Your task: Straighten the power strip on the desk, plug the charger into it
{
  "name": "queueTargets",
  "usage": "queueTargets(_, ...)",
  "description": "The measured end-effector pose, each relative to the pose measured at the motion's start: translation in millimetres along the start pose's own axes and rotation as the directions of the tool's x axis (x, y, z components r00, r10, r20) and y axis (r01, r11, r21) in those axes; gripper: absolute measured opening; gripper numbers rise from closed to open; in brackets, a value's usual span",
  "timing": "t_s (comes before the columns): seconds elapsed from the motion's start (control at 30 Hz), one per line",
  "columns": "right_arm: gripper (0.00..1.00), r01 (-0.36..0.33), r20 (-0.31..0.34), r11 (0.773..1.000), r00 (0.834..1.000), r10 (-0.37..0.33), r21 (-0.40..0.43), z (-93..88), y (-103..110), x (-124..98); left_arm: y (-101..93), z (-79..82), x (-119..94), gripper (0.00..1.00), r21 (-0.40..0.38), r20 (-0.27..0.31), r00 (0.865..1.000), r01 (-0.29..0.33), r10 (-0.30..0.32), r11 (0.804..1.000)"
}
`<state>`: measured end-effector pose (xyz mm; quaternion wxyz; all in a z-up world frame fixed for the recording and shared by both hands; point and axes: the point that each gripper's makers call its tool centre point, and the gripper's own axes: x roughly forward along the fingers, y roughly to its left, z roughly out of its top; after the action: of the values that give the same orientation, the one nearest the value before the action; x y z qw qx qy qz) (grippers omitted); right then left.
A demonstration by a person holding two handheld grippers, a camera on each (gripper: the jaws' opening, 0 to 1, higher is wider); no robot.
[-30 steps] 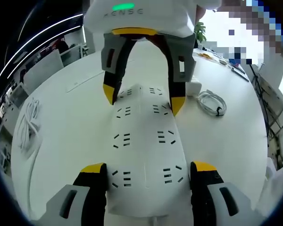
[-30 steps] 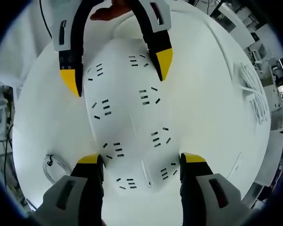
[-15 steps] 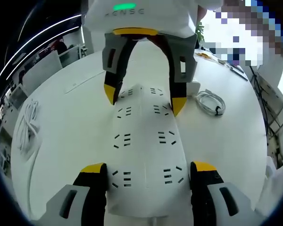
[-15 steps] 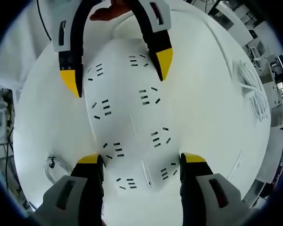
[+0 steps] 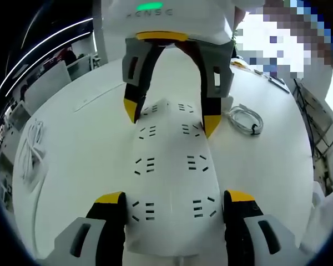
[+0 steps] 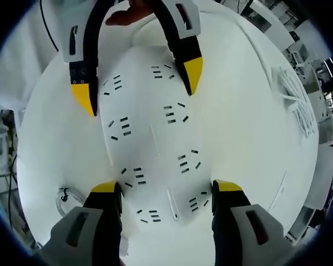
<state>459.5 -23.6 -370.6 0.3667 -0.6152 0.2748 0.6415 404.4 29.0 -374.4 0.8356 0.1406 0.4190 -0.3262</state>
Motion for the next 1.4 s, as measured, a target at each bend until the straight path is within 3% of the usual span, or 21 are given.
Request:
queueTargets(0.6, 0.64, 0.011, 0.025, 0.997, 1.000, -0.013, 0.081, -7.1, 3, -1, -4.5, 1.4, 1, 0.72, 0.038, -0.008, 1.000, 0.029, -0.029, 0.999)
queueTargets(1.4, 0.64, 0.020, -0.001, 0.983, 1.000, -0.020, 0.182, -15.4, 7, 0, -11.3, 1.5, 0, 0.72, 0.095, -0.011, 0.997, 0.073, -0.072, 0.993)
